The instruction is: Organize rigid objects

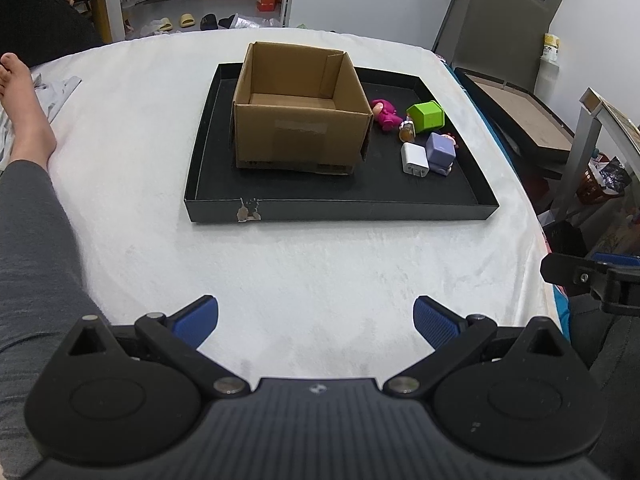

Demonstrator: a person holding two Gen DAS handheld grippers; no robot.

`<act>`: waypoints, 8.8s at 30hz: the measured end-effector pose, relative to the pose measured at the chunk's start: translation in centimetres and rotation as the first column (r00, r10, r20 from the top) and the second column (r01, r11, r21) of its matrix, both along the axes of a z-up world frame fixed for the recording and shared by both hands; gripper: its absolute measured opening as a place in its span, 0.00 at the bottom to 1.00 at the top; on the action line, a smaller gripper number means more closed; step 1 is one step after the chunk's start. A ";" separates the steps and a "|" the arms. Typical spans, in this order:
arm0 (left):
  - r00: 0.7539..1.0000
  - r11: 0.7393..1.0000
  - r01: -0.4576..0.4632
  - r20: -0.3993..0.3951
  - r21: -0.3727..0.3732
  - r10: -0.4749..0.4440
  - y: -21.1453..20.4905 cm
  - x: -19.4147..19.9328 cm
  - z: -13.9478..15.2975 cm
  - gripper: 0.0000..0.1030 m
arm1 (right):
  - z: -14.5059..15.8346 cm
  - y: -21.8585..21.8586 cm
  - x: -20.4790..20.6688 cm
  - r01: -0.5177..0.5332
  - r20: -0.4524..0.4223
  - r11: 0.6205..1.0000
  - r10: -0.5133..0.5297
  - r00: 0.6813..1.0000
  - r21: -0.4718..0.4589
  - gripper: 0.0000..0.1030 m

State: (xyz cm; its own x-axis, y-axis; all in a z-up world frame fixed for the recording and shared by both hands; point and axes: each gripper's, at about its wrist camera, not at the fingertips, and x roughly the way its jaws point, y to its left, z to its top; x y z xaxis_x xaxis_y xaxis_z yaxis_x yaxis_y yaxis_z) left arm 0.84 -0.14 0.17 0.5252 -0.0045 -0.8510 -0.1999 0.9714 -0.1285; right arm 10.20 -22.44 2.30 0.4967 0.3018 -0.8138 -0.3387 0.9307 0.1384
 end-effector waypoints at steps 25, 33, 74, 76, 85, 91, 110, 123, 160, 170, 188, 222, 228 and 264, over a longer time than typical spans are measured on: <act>1.000 1.000 -0.018 -0.021 -0.001 0.018 0.8 1.7 -0.2 1.00 | -0.4 0.3 1.5 -0.012 -0.016 1.000 0.012 1.000 0.000 1.00; 0.999 1.000 -0.022 -0.026 0.003 0.022 1.2 2.7 -0.1 1.00 | -0.4 0.2 2.5 -0.010 -0.021 1.000 0.011 1.000 0.004 1.00; 0.980 0.974 -0.195 -0.072 -0.113 0.188 9.2 13.4 -3.4 0.98 | -4.1 2.6 15.0 -0.041 -0.092 0.999 0.039 0.995 -0.019 0.97; 0.979 0.973 -0.199 -0.078 -0.117 0.190 9.7 14.1 -3.5 0.97 | -4.7 2.7 15.9 -0.032 -0.111 0.999 0.029 0.993 -0.021 0.97; 0.980 0.976 -0.190 -0.088 -0.108 0.181 11.5 16.9 -3.9 0.90 | -6.3 2.5 20.4 0.024 -0.190 1.000 -0.026 0.981 -0.011 0.92; 0.977 0.977 -0.194 -0.106 -0.091 0.184 12.3 18.4 -4.0 0.89 | -7.3 2.4 23.2 0.062 -0.195 0.998 -0.063 0.979 -0.014 0.88; 0.966 0.976 -0.210 -0.165 -0.062 0.197 14.4 22.0 -6.1 0.66 | -11.9 3.7 27.3 0.082 -0.283 0.994 -0.100 0.954 -0.073 0.75; 0.974 0.989 -0.139 -0.191 -0.058 0.126 13.6 22.3 -7.4 0.15 | -12.7 3.5 27.3 0.110 -0.327 0.994 -0.113 0.938 -0.028 0.43; 0.976 0.989 -0.139 -0.176 -0.043 0.129 13.7 22.3 -7.5 0.15 | -1.4 13.9 24.2 -0.194 -0.156 0.971 0.215 0.964 0.141 0.43; 0.975 0.978 -0.181 -0.153 -0.104 0.164 14.3 22.0 -7.8 0.16 | -0.9 17.2 24.7 -0.234 -0.137 0.965 0.249 0.959 0.117 0.43; 0.972 0.967 -0.207 -0.145 -0.146 0.186 14.8 21.7 -8.1 0.17 | -4.0 22.5 25.6 -0.246 -0.170 0.967 0.255 0.952 0.071 0.43; 0.964 0.946 -0.247 -0.157 -0.211 0.216 15.8 21.5 -7.9 0.20 | -3.9 22.6 25.9 -0.238 -0.213 0.959 0.267 0.940 0.152 0.50; 0.965 0.950 -0.241 -0.154 -0.199 0.212 15.6 21.5 -8.0 0.20 | -2.4 20.7 25.2 -0.243 -0.208 0.957 0.272 0.939 0.157 0.52; 0.959 0.972 -0.205 -0.224 -0.115 0.176 14.4 23.2 -8.5 0.17 | -8.1 6.7 25.6 -0.014 -0.284 0.992 0.051 0.958 0.129 0.60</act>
